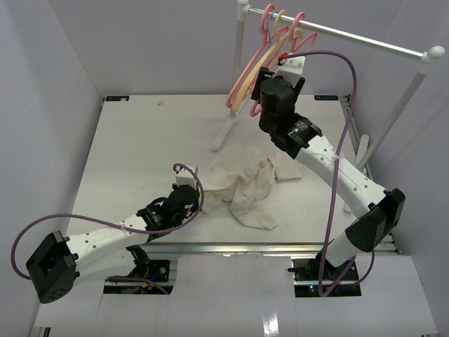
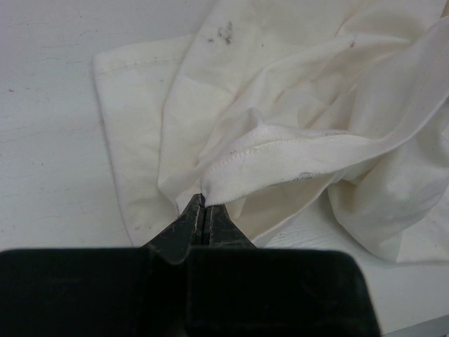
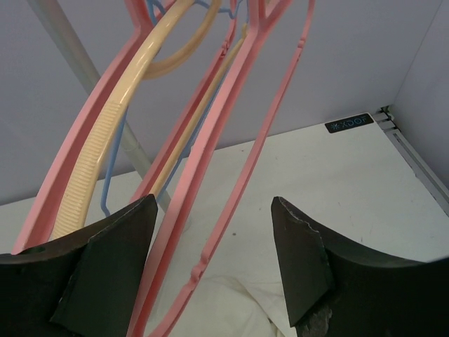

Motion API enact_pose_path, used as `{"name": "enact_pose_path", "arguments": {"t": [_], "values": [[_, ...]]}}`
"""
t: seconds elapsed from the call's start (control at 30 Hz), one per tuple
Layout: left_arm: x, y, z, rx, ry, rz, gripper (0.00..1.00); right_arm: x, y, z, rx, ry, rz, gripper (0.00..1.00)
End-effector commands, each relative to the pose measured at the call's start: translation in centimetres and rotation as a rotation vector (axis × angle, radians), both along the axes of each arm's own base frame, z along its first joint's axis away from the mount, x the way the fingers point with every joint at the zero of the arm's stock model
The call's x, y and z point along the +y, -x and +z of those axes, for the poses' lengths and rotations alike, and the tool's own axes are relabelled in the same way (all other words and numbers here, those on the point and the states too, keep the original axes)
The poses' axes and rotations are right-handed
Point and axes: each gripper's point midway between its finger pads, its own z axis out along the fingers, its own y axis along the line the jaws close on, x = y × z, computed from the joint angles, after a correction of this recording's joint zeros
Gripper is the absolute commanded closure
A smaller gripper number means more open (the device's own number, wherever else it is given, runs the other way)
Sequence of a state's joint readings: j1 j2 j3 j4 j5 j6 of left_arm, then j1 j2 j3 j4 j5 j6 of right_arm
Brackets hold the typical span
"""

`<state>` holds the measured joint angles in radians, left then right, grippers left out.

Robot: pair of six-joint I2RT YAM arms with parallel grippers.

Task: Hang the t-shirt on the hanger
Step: Pick up the hanger from the clothesline.

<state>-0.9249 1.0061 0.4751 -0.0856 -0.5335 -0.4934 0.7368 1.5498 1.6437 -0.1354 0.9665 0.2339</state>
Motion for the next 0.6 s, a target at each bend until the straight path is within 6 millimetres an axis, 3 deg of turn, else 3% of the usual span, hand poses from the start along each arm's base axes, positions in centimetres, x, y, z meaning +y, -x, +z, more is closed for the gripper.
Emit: {"name": "enact_pose_path", "arguments": {"t": [0.0,0.13,0.3,0.57], "values": [[-0.3,-0.1,0.6,-0.012,0.012,-0.009,1.00,-2.0,1.1,1.8,-0.051,-0.035,-0.051,0.35],[-0.3,-0.1,0.6,-0.012,0.013,-0.011,1.00,-3.0,1.6,2.0,-0.049,-0.003,-0.070,0.39],[-0.3,0.0,0.5,-0.012,0.012,-0.011,1.00,-2.9,0.8,2.0,-0.030,0.083,-0.062,0.39],[-0.3,-0.1,0.2,-0.003,-0.001,-0.009,1.00,-3.5,-0.6,2.4,-0.017,0.166,-0.069,0.48]]}}
